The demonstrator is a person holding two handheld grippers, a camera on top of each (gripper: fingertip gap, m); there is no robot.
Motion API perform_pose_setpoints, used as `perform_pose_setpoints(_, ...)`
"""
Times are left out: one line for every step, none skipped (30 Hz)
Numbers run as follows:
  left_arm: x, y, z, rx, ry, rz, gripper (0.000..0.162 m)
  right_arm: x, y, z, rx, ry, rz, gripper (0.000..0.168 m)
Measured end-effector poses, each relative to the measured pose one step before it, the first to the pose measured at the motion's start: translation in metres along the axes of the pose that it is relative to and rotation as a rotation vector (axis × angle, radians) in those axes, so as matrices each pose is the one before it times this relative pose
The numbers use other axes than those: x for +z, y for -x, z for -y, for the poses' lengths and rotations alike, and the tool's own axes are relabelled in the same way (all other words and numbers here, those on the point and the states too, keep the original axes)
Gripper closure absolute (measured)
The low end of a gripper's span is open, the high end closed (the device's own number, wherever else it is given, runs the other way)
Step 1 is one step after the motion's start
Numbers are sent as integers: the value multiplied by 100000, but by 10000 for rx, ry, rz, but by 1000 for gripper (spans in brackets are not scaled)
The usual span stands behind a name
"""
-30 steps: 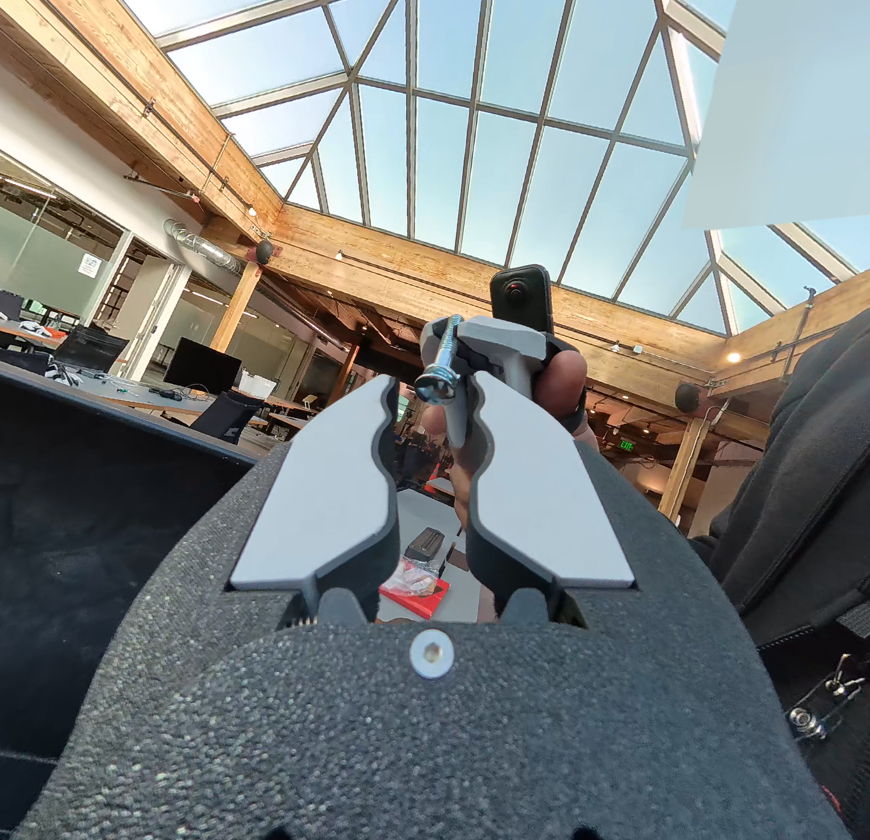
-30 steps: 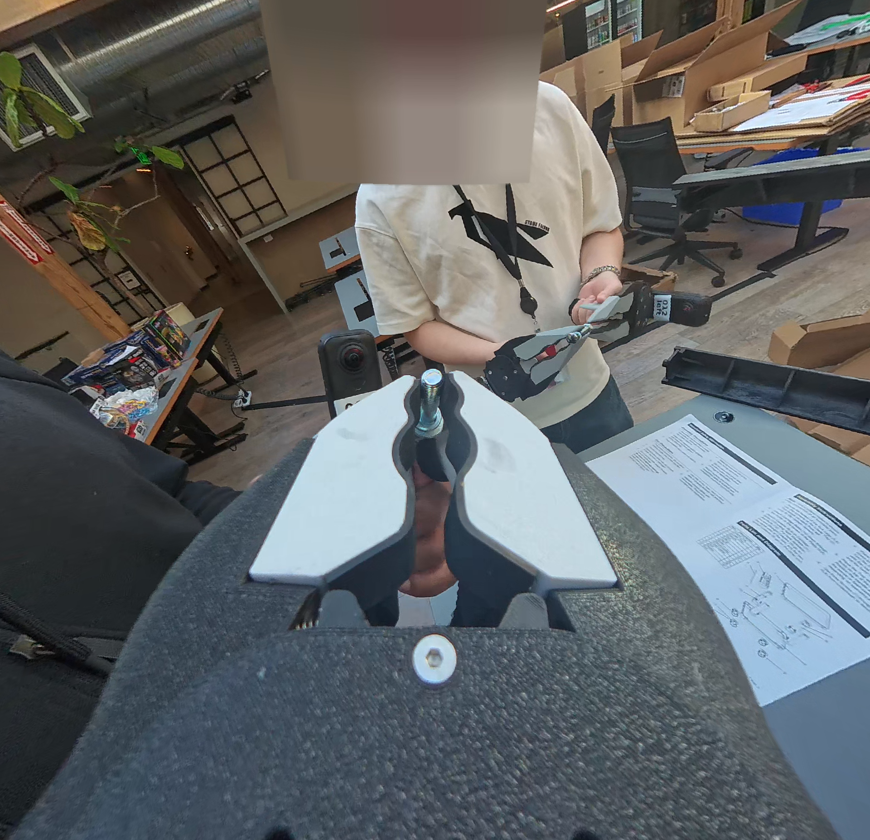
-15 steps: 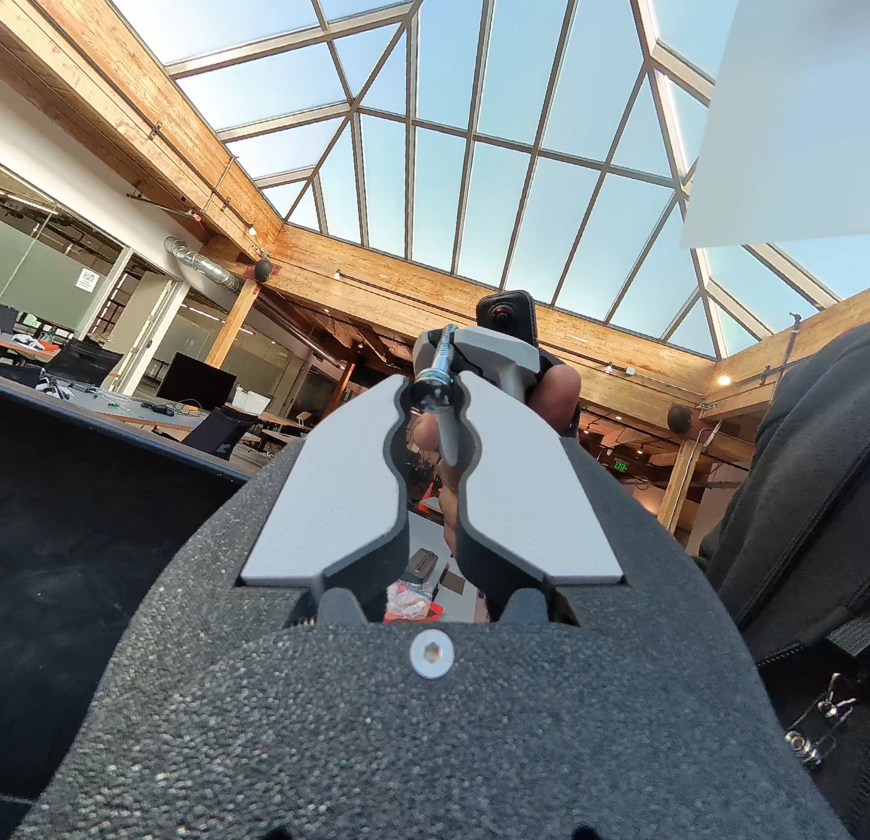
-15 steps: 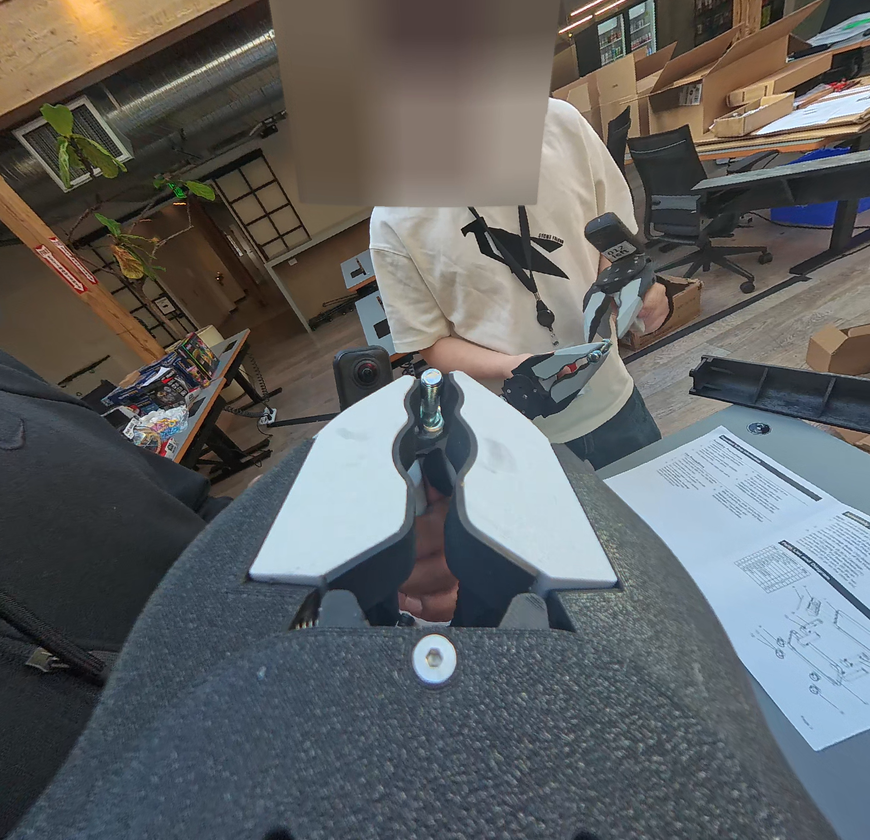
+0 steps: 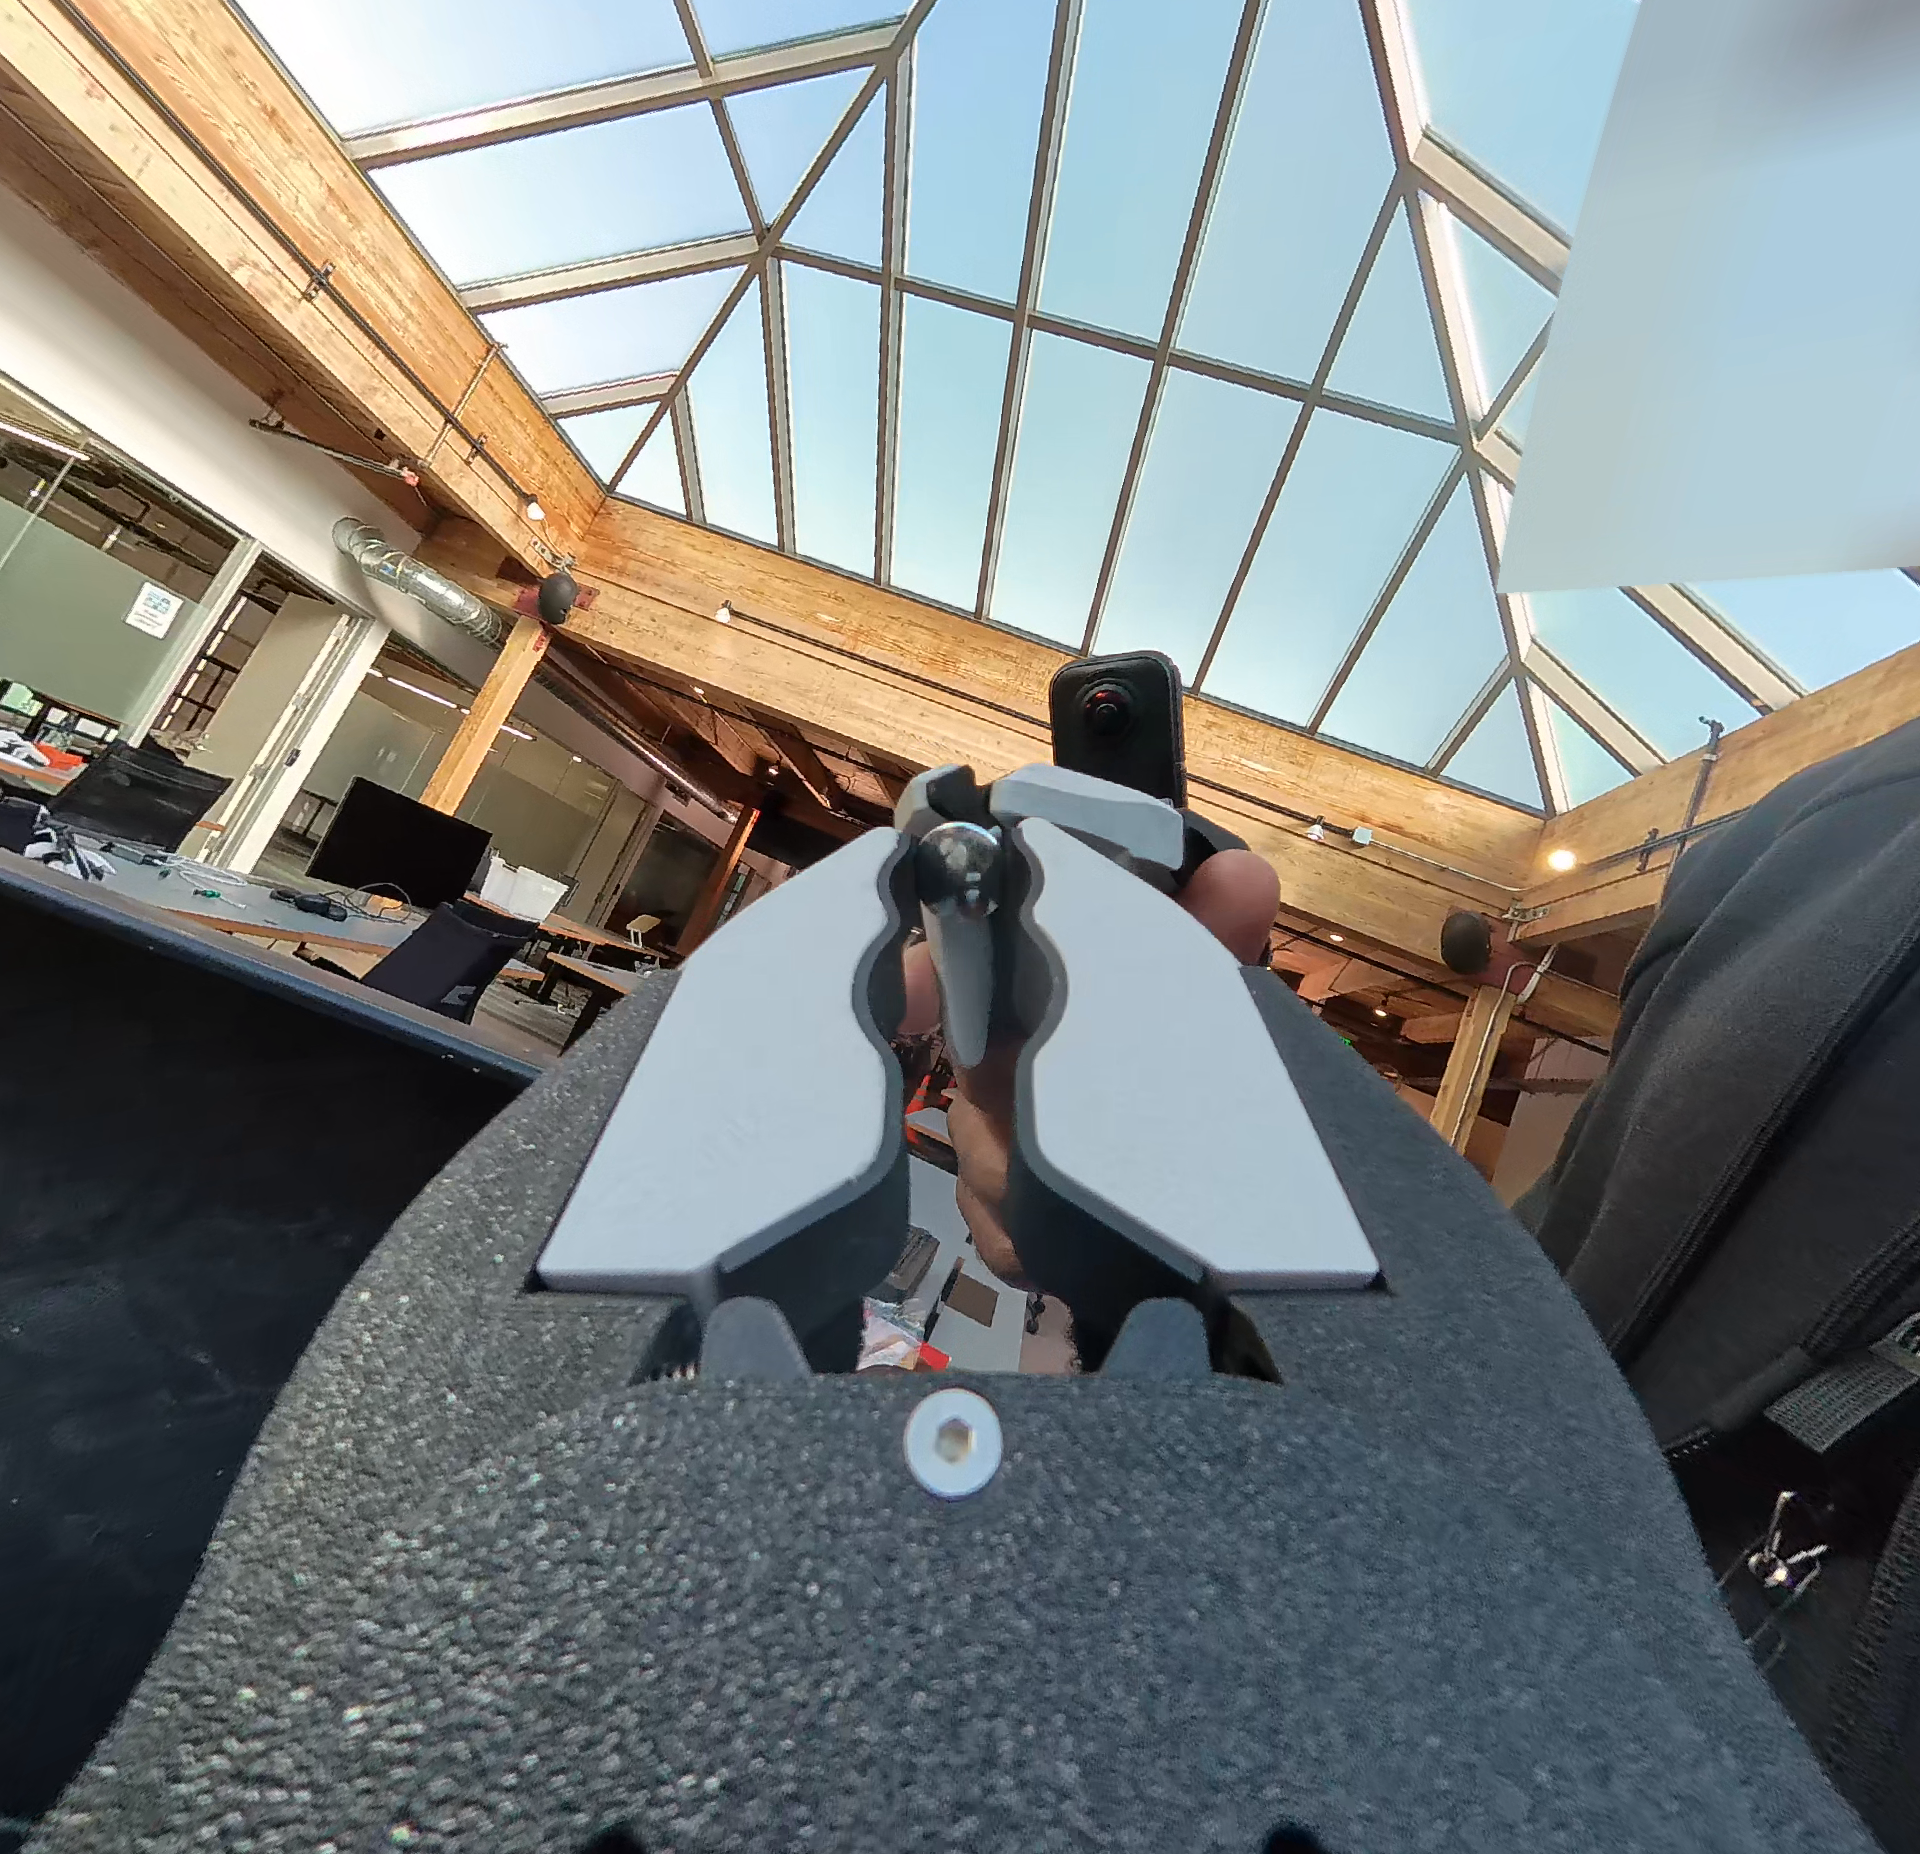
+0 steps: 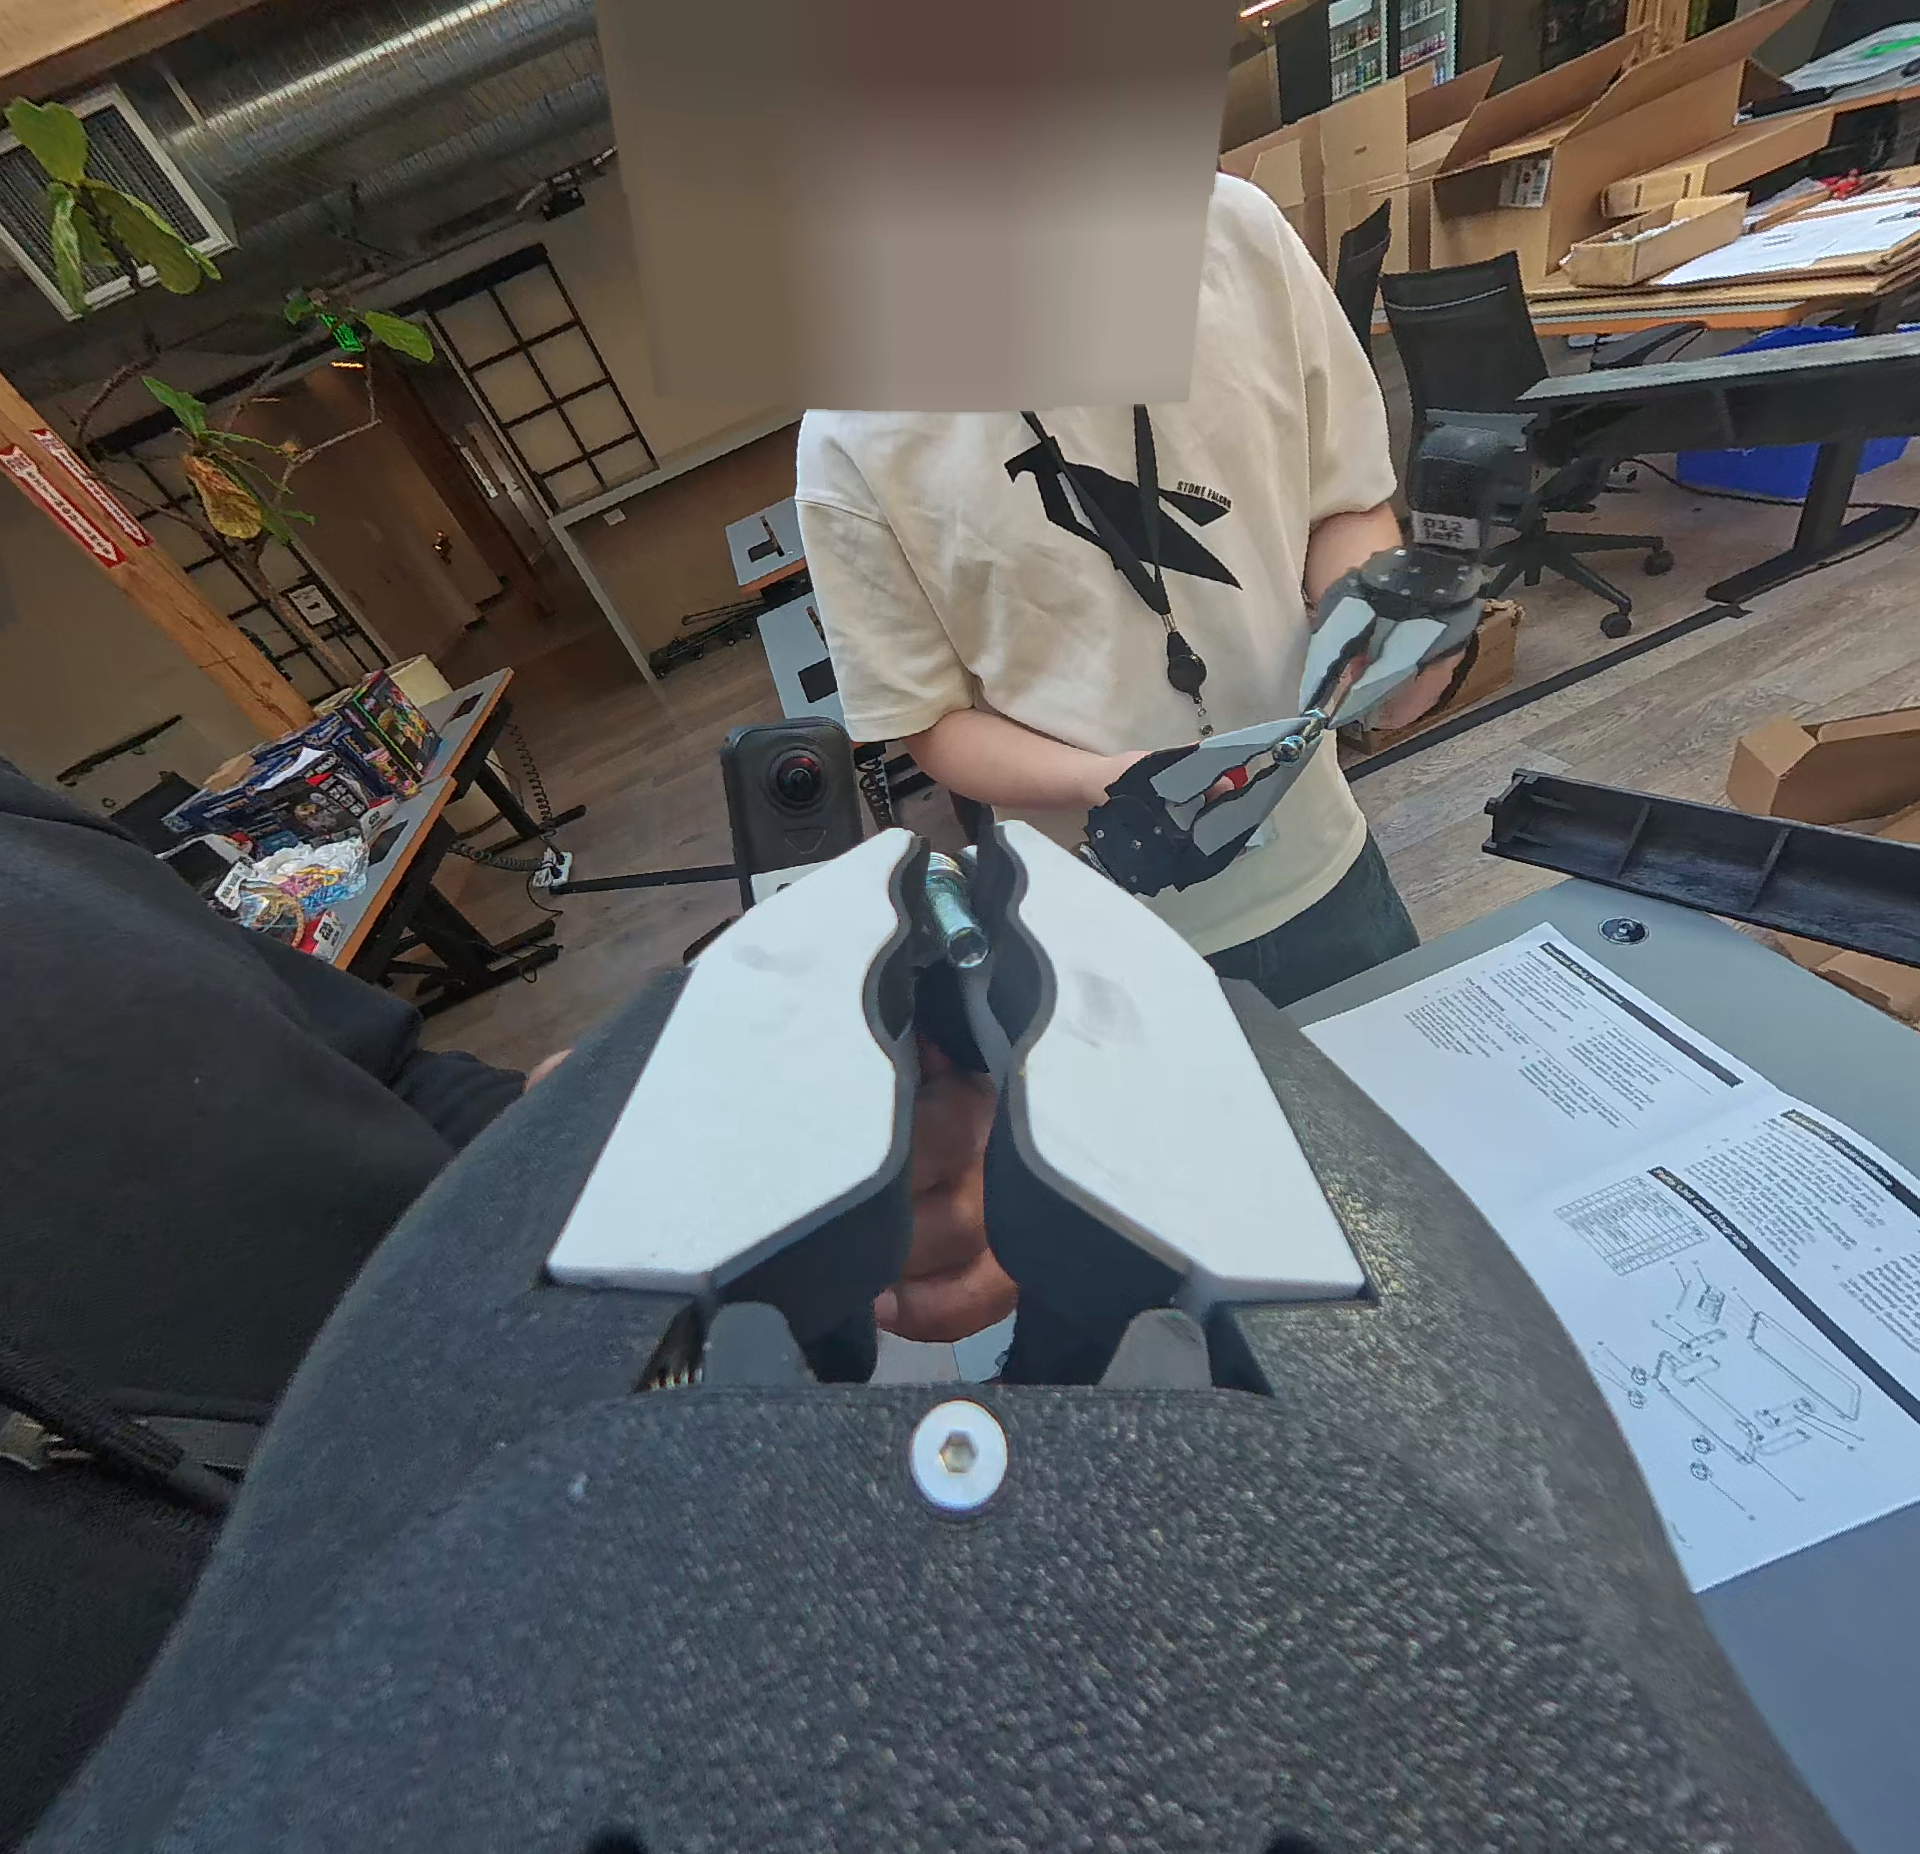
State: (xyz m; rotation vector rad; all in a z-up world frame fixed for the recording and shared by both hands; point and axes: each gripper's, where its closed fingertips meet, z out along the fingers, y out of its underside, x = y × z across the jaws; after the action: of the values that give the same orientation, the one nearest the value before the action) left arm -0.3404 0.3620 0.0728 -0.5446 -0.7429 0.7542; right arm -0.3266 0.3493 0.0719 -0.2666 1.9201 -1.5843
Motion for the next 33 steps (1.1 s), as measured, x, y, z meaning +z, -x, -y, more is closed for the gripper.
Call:
perform_pose_setpoints(1, -1, -24, -46, -28, 10, 146, -26, -67, -28, 14, 7, -28, 162)
perform_pose_setpoints(-10, 27, -25, -54, -18, 24, 146, -45, -80, -13, 15, -5, -34, 162)
perform_pose_setpoints(0, -12, -30, -64, -6, -17, 146, -74, -112, 12, 26, -30, -49, 162)
perform_pose_setpoints(-1, 19, -85, -52, 45, 20, 146, -74, -110, 15, 40, -43, -38, 162)
perform_pose_setpoints(3, 223, -126, 1, 73, 181, 146, -76, -114, 1, 48, -35, -32, 162)
perform_pose_setpoints(-32, 136, -66, -47, 21, 88, 146, -83, -114, 1, 34, -40, -38, 161)
perform_pose_setpoints(-60, -95, 153, -233, -144, -119, 146, -126, -126, 57, 8, -69, -51, 160)
perform_pose_setpoints(-101, 45, 293, -376, -238, -58, 146, -190, -85, 130, -48, -91, -42, 159)
perform_pose_setpoints(-82, 257, 214, -370, -181, 78, 146, -246, -72, 163, -121, -106, -49, 158)
perform_pose_setpoints(-95, 274, 171, -346, -151, 79, 146, -274, -55, 147, -202, -106, -57, 157)
perform_pose_setpoints(-96, 208, 185, -382, -164, 17, 146, -280, 48, 104, -305, -98, -15, 155)
perform_pose_setpoints(-55, 153, 160, -423, -156, -6, 147, -255, 80, -39, -359, -48, -14, 154)
perform_pose_setpoints(-17, 106, 57, -413, -94, -38, 146, -148, 72, -172, -343, 26, -44, 153)
perform_pose_setpoints(51, -27, -58, -385, -35, -114, 146, -3, 24, -315, -291, 127, -85, 153)
perform_pose_setpoints(66, -113, -29, -364, -80, -161, 146, 124, -34, -384, -240, 196, -123, 151)
perform_pose_setpoints(81, -89, -22, -318, -110, -121, 146, 197, -35, -348, -206, 184, -127, 150)
perform_pose_setpoints(83, -64, -74, -214, -63, -82, 146, 217, 117, -163, -164, 76, -32, 149)
perform_pose_setpoints(86, -58, -139, -127, -15, -72, 146, 167, 260, 62, -81, -43, 73, 149)
perform_pose_setpoints(102, -69, -213, -64, 54, -68, 146, 143, 233, 174, 7, -102, 71, 150)
perform_pose_setpoints(77, -91, -190, -36, 60, -70, 146, 126, 76, 83, 45, -29, 7, 150)
perform_pose_setpoints(65, -121, -145, -36, 45, -86, 146, 125, -85, -69, 23, 66, -63, 152)
perform_pose_setpoints(49, -40, -91, -61, 30, -41, 147, 76, -142, -66, -9, 38, -83, 156)
perform_pose_setpoints(10, 49, -46, -26, 23, 21, 147, 10, 11, 100, 1, -79, 23, 157)
perform_pose_setpoints(-21, -13, 37, -19, -24, -18, 147, 0, 137, 76, 56, -56, 111, 161)
perform_pose_setpoints(-31, -76, 23, -16, 7, -67, 146, 39, 96, 11, 85, -12, 96, 161)
perform_pose_setpoints(-41, -45, 23, -2, 13, -35, 146, 39, 47, -11, 82, 25, 79, 161)
perform_pose_setpoints(-77, -5, 10, -6, 29, -21, 146, 43, -3, -82, 83, 85, 54, 161)
perform_pose_setpoints(-70, 77, -6, -2, 37, 29, 146, 35, -73, -117, 59, 123, 13, 161)
perform_pose_setpoints(-99, 157, -4, 18, 48, 92, 146, 7, -125, -71, 13, 103, -42, 161)
perform_pose_setpoints(-128, 205, 2, 46, 40, 133, 145, -54, -215, 56, -6, 32, -121, 161)
perform_pose_setpoints(-189, 144, 139, 52, -37, 94, 144, -94, -219, 141, 24, -3, -110, 161)
perform_pose_setpoints(-200, 50, 185, 45, -53, 33, 144, -62, -106, 82, 68, 65, -4, 161)
perform_pose_setpoints(-162, 33, 159, 53, -18, 14, 143, -44, 88, 39, 52, 94, 101, 161)
